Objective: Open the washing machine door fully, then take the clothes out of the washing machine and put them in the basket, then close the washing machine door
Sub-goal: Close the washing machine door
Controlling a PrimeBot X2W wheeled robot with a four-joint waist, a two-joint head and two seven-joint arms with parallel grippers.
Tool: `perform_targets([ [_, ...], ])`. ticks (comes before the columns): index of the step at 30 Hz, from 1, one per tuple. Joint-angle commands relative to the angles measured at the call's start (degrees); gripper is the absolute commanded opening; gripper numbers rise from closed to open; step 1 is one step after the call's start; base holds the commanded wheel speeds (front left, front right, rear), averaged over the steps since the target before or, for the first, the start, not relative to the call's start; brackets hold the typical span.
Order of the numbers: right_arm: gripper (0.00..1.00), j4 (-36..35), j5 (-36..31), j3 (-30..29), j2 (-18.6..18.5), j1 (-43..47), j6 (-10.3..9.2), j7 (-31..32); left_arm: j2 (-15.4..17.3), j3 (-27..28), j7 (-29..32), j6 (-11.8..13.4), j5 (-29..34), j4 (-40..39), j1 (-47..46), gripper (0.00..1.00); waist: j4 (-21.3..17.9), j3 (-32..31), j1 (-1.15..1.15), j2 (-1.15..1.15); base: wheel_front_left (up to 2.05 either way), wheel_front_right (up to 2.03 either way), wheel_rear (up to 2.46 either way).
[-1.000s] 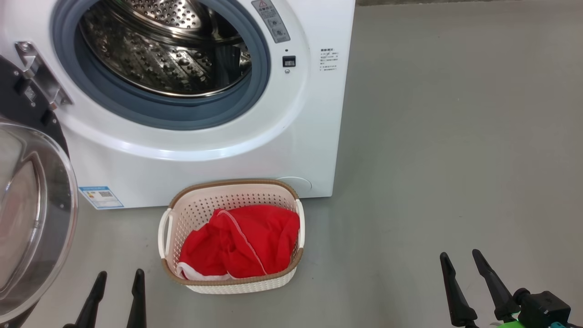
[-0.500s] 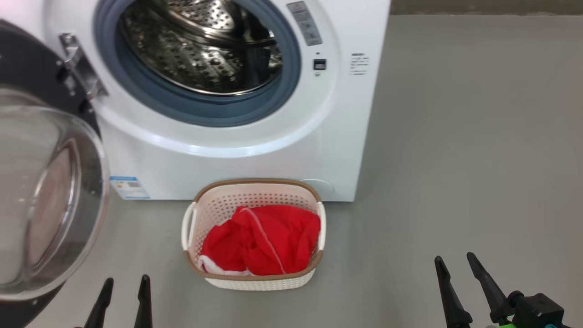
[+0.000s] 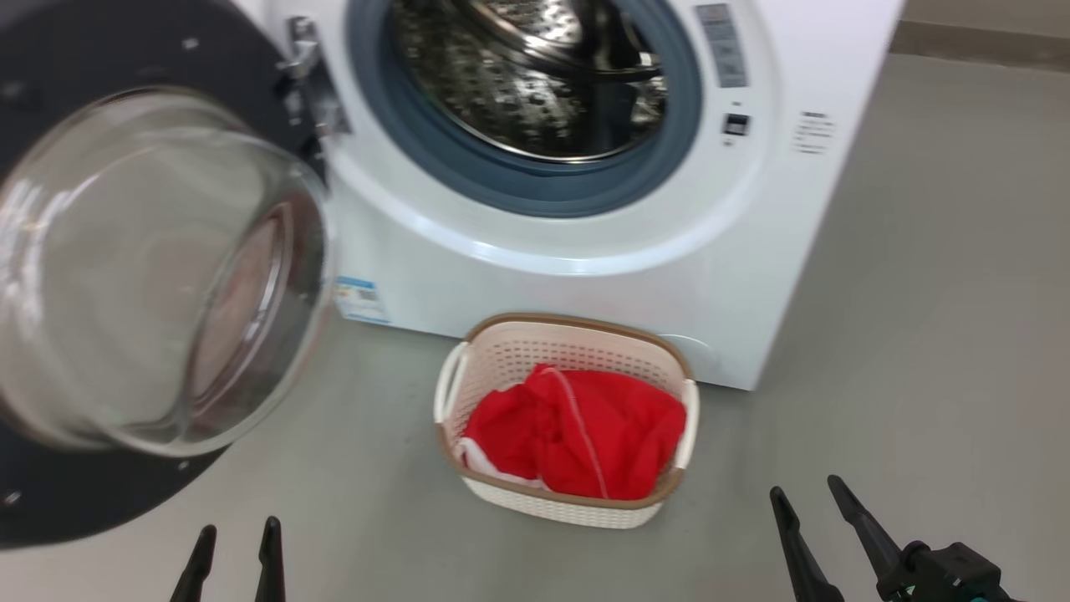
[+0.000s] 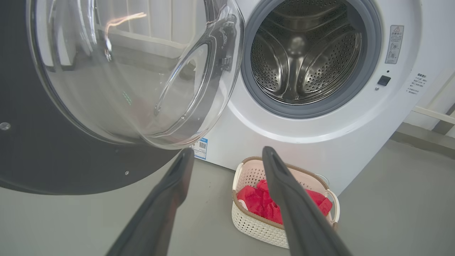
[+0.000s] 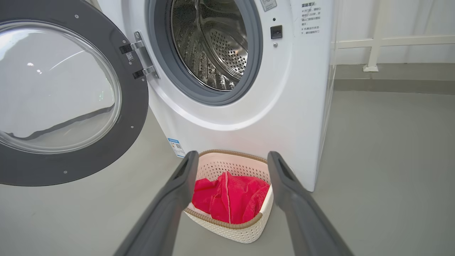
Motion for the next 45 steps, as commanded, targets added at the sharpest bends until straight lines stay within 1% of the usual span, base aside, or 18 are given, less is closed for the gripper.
perform_targets([
  [1,1.0,-1.01,-0.14,1.92,-1.21,-2.26,0.37,-0.37,0.2,2.1,-0.35,-0.32,-0.1,-0.96,-0.71,1.0,5.66,-0.77,0.0,0.0,0.0,0.0,0.0],
  [3,1.0,-0.78,0.07,2.61,-1.48,-2.45,0.37,-0.37,0.16,2.19,-0.35,-0.32,-0.55,-0.65,-0.43,1.0,7.43,-1.05,0.0,0.0,0.0,0.0,0.0],
  [5,1.0,-0.49,0.14,3.86,-1.77,-3.26,0.37,-0.37,0.15,2.75,-0.35,-0.32,-1.75,-0.56,-0.14,1.0,8.25,-0.7,0.0,0.0,0.0,0.0,0.0],
  [15,1.0,2.98,1.63,10.7,-3.18,-9.14,0.37,-0.37,0.13,5.47,-0.35,0.04,-6.25,-1.39,0.95,1.0,9.57,0.17,0.0,0.0,0.0,0.0,0.0],
  [20,1.0,3.77,2.19,11.69,-3.28,-9.94,0.37,-0.37,0.13,5.43,-0.35,0.53,-6.79,-1.91,1.25,1.0,9.7,0.14,0.0,0.0,0.0,0.0,0.0],
  [27,1.0,3.95,2.54,11.86,-3.24,-9.89,0.37,-0.37,0.13,5.58,-0.35,0.42,-7.53,-2.19,0.83,1.0,9.65,0.1,0.0,0.0,0.0,0.0,0.0],
  [28,1.0,3.93,2.52,11.78,-3.22,-9.79,0.37,-0.37,0.13,5.64,-0.35,0.36,-7.72,-2.41,0.62,0.98,9.65,0.13,0.0,0.0,0.0,0.0,0.0],
  [29,1.0,3.92,2.49,11.69,-3.19,-9.68,0.37,-0.37,0.13,5.74,-0.35,0.28,-7.92,-2.72,0.35,0.8,9.65,0.19,0.0,0.0,0.0,0.0,0.0],
  [30,1.0,3.9,2.44,11.59,-3.14,-9.58,0.37,-0.37,0.13,5.99,-0.35,0.2,-8.24,-3.18,-0.02,0.55,9.66,0.23,0.0,0.0,0.0,0.0,0.0],
  [31,1.0,3.88,2.37,11.49,-3.07,-9.47,0.37,-0.37,0.13,6.48,-0.35,0.12,-8.87,-3.7,-0.44,0.0,9.66,0.25,0.0,0.0,0.0,0.0,0.0],
  [33,1.0,3.87,2.36,11.25,-2.84,-9.2,0.37,-0.37,0.13,8.18,-0.35,-0.03,-9.73,-5.17,-1.46,0.0,9.64,0.23,0.0,0.0,0.0,0.0,0.0],
  [35,1.0,3.74,2.35,10.97,-2.59,-8.92,0.37,-0.37,0.13,10.44,-0.35,-0.17,-9.28,-7.65,-2.88,0.0,9.61,0.22,0.0,0.0,0.0,0.0,0.0],
  [39,1.0,3.49,2.12,10.52,-2.14,-8.34,0.37,-0.37,0.45,14.44,-0.35,-0.28,-6.01,-15.31,-7.26,0.0,9.61,0.45,0.0,0.0,0.0,0.0,0.0],
  [41,1.0,3.49,1.98,10.44,-2.02,-8.22,0.37,-0.37,2.37,16.12,-0.35,-0.29,-4.79,-18.79,-10.2,0.0,9.66,0.61,0.0,0.0,0.0,0.0,0.0],
  [45,1.0,3.63,1.82,10.37,-1.82,-8.4,0.37,-0.37,8.44,18.94,-0.35,-0.3,-4.56,-21.68,-16.75,0.0,9.69,0.89,0.0,0.0,0.0,0.0,0.0],
])
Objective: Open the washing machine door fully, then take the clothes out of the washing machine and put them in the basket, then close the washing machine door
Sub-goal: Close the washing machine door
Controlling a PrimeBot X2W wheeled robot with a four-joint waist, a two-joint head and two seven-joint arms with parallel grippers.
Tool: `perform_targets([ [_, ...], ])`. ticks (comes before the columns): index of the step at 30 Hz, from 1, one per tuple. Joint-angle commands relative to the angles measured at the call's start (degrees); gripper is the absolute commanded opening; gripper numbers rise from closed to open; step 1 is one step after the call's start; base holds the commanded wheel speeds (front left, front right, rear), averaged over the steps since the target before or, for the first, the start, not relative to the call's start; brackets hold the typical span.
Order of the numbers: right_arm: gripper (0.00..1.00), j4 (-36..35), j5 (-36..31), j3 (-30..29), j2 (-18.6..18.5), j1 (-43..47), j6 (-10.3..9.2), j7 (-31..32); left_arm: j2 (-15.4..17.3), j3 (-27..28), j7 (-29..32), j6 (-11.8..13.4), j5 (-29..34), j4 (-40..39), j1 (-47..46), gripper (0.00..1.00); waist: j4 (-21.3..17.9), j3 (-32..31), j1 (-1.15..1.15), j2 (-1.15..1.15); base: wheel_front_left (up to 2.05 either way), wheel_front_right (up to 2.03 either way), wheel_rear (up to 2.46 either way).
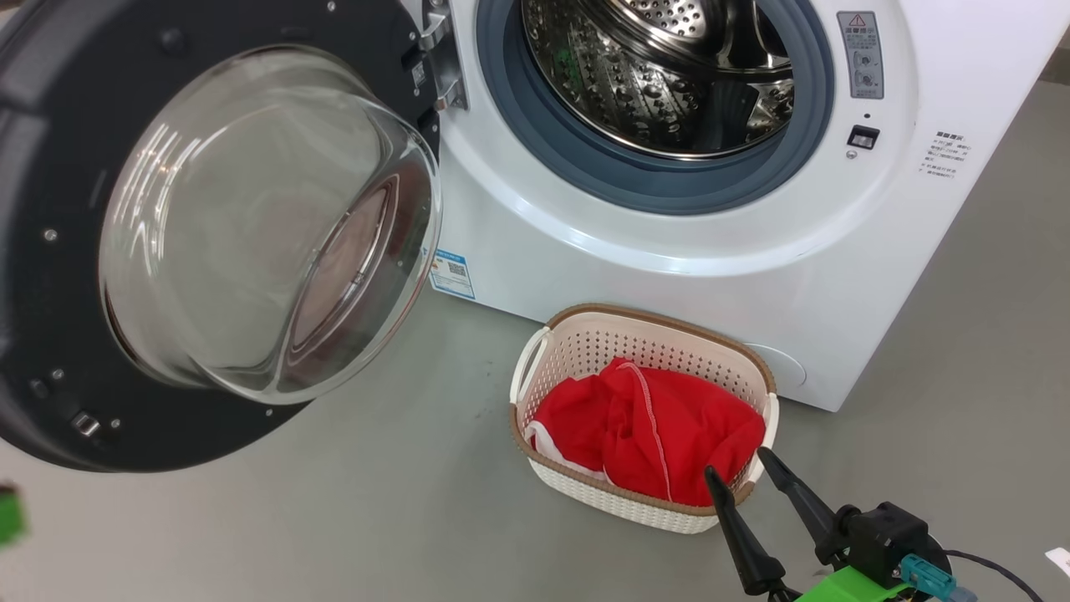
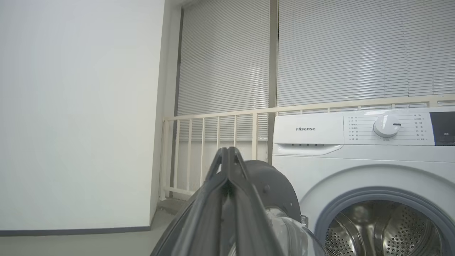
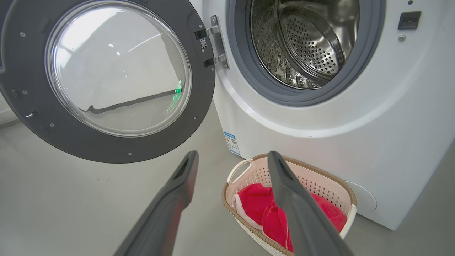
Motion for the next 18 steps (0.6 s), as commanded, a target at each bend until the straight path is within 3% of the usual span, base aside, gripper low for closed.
perform_targets([
  [1,1.0,-1.33,-0.38,1.12,-0.06,-0.8,0.37,-0.37,3.43,2.55,-0.27,-0.32,-0.28,-1.46,-3.52,0.0,0.02,0.14,0.0,0.0,0.0,0.0,0.0],
  [6,1.0,-1.55,-0.65,0.58,0.42,-0.96,0.37,-0.37,13.22,4.73,-0.27,-0.32,-3.25,3.82,-12.3,0.0,0.21,0.97,0.0,0.0,0.0,0.0,0.0],
  [11,1.0,-1.95,-0.83,-0.36,1.1,-0.34,0.37,-0.37,20.3,4.9,-0.27,-0.32,-9.5,14.18,-18.89,0.0,0.37,1.36,0.0,0.0,0.0,0.0,0.0],
  [15,1.0,-2.34,-0.99,-1.12,1.58,0.55,0.37,-0.37,24.2,3.09,0.19,-0.32,-20.8,28.09,-22.65,0.0,0.43,1.32,0.0,0.0,0.0,0.0,0.0],
  [18,1.0,-2.61,-1.16,-1.52,1.83,0.99,0.37,-0.37,27.55,1.42,6.45,-0.32,-30.29,37.68,-25.61,0.0,0.51,1.53,0.0,0.0,0.0,0.0,0.0],
])
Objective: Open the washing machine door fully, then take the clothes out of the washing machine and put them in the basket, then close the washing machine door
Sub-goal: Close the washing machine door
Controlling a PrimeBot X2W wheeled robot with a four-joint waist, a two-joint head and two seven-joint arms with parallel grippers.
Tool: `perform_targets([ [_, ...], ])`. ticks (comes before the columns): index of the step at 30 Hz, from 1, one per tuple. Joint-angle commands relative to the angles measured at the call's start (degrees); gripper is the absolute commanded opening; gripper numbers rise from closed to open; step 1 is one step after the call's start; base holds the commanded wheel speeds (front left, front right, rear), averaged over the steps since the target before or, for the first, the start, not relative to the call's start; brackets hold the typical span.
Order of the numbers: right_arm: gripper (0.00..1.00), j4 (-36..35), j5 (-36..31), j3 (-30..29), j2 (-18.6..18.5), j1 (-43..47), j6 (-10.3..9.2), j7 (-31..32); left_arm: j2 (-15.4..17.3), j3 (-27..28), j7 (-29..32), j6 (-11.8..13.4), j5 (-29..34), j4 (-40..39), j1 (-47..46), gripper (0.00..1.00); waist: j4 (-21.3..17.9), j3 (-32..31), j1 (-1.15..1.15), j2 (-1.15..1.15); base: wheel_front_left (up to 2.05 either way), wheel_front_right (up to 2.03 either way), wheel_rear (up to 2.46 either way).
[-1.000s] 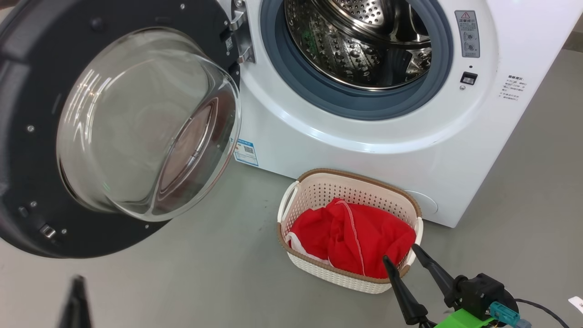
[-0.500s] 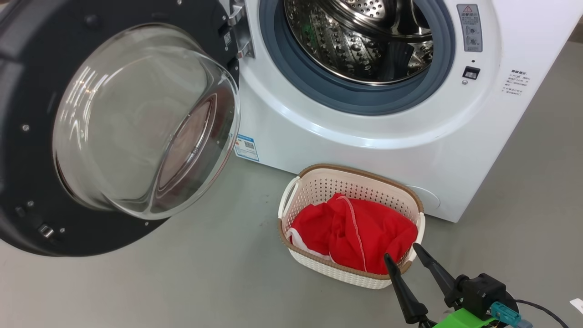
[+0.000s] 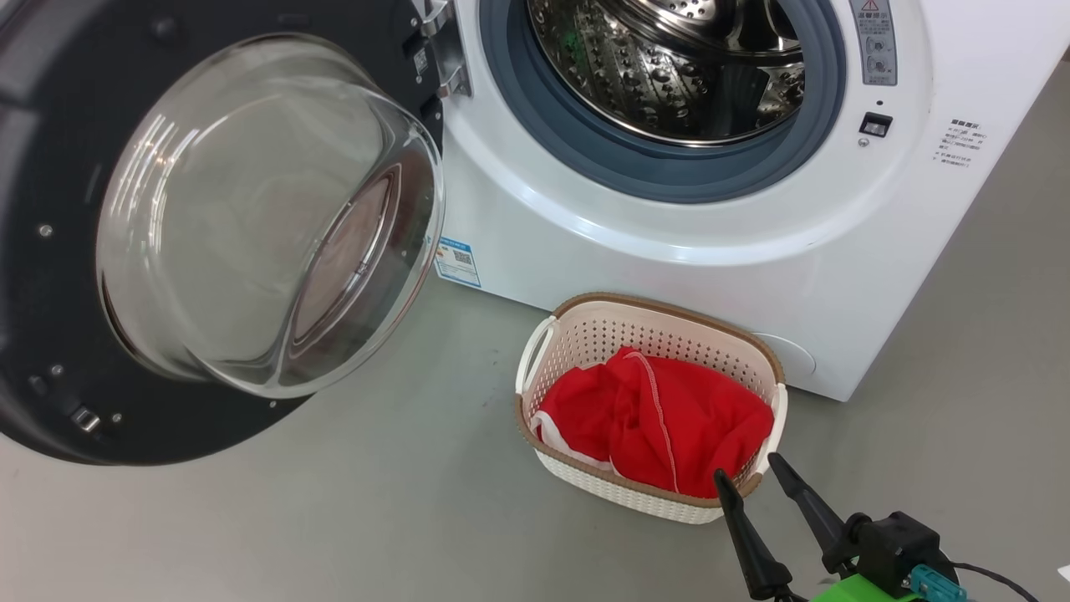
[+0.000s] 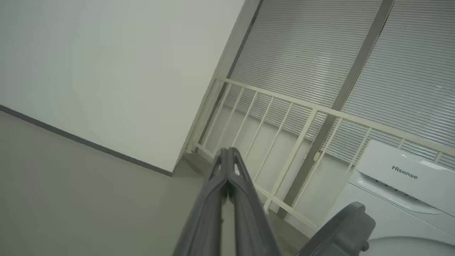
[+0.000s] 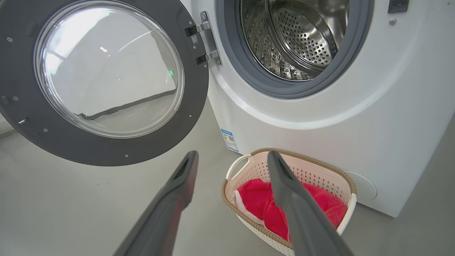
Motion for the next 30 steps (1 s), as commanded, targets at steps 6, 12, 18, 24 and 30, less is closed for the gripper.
perform_targets([
  [6,1.0,-1.75,-1.16,0.62,0.3,-0.74,0.37,-0.37,9.83,-4.31,16.11,-0.33,-14.89,12.92,-5.86,0.0,0.25,1.0,0.0,0.0,0.0,0.0,0.0],
  [12,1.0,-1.73,-1.77,0.39,0.36,-1.36,0.37,-0.37,10.6,-7.77,28.76,-0.33,-24.48,16.22,-6.35,0.0,0.35,2.05,0.0,0.0,0.0,0.0,0.0],
  [18,1.0,-1.98,-2.55,-0.2,0.17,-1.42,0.37,-0.37,10.56,-10.16,35.96,-0.33,-30.24,15.17,-5.24,0.0,0.36,3.4,0.0,0.0,0.0,0.0,0.0],
  [24,1.0,-2.4,-3.26,-1.03,0.16,-1.28,0.37,-0.37,10.08,-12.31,38.03,-0.33,-32.59,14.72,-4.28,0.0,0.25,4.52,0.0,0.0,0.0,0.0,0.0],
  [30,1.0,-2.62,-3.67,-1.28,0.2,-1.62,0.37,-0.37,10.12,-13.58,38.56,-0.33,-34.36,13.71,-3.14,0.0,-0.48,5.31,0.0,0.0,0.0,0.0,0.0],
])
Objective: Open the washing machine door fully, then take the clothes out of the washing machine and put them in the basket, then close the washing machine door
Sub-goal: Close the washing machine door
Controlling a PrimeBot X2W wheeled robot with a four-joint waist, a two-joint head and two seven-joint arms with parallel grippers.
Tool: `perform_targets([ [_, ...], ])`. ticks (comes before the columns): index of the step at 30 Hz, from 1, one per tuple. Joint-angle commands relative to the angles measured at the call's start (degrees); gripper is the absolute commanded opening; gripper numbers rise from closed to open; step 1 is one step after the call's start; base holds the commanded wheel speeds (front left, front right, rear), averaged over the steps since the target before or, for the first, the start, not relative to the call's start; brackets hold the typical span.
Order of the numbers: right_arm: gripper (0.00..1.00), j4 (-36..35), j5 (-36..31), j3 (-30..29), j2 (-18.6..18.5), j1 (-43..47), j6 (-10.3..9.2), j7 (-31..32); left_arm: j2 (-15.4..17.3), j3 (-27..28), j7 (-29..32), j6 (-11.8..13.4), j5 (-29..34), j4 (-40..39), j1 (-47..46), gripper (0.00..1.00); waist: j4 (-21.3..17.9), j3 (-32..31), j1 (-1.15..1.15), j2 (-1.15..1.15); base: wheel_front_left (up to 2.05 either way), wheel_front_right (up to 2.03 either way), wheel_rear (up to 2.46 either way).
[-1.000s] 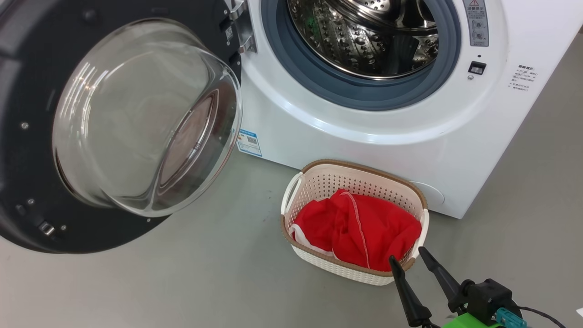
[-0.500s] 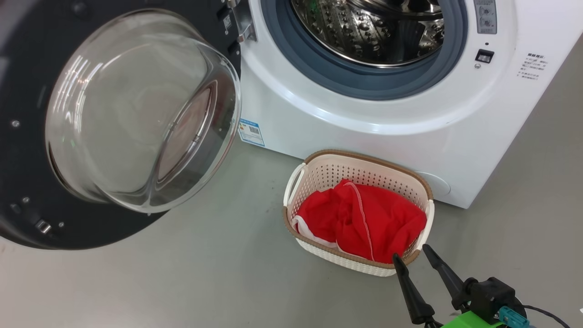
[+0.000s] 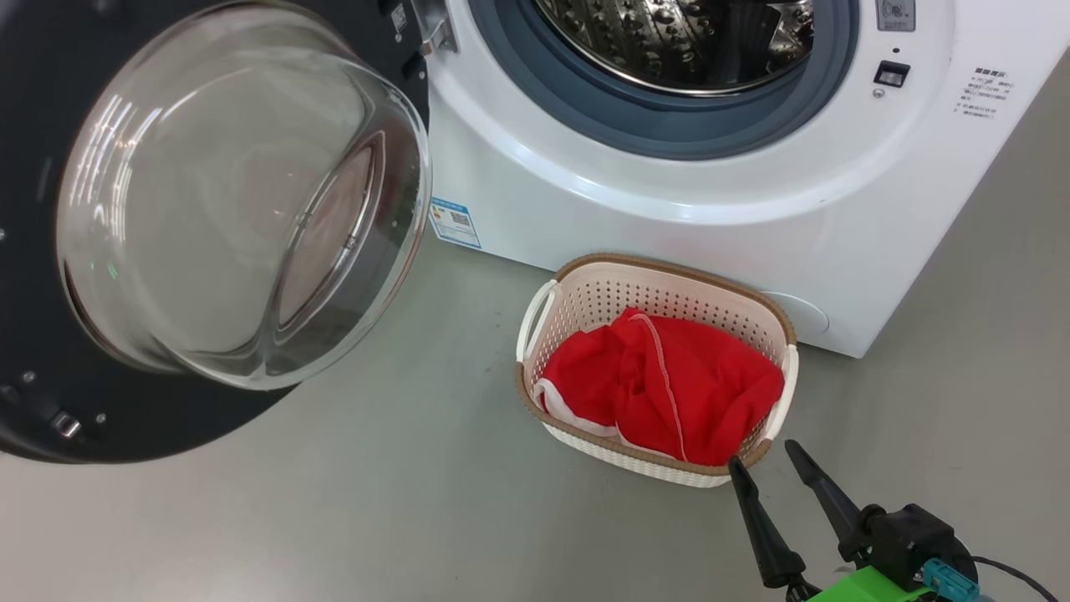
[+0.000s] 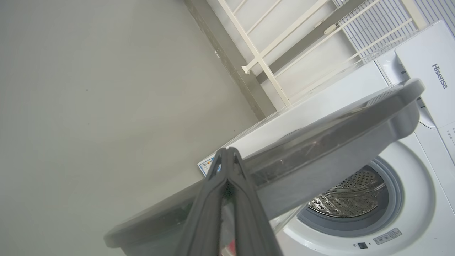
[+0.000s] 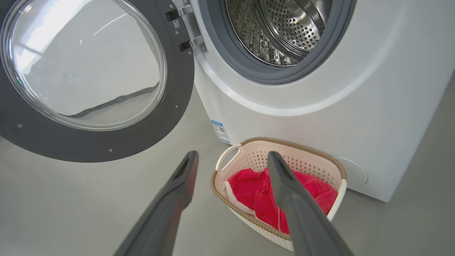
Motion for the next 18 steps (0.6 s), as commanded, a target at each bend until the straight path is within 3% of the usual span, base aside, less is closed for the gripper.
perform_targets([
  [1,1.0,-1.54,-0.75,1.17,-0.01,-1.98,0.37,-0.37,4.05,1.41,0.86,-0.33,-0.77,-2.11,0.24,0.0,-0.27,0.26,0.0,0.0,0.0,0.0,0.0],
  [18,1.0,-2.04,-0.24,-0.22,0.21,-1.07,0.37,-0.37,4.22,-0.08,7.76,-0.33,-6.37,-14.69,5.62,0.0,-1.15,-2.28,0.0,0.0,0.0,0.0,0.0],
])
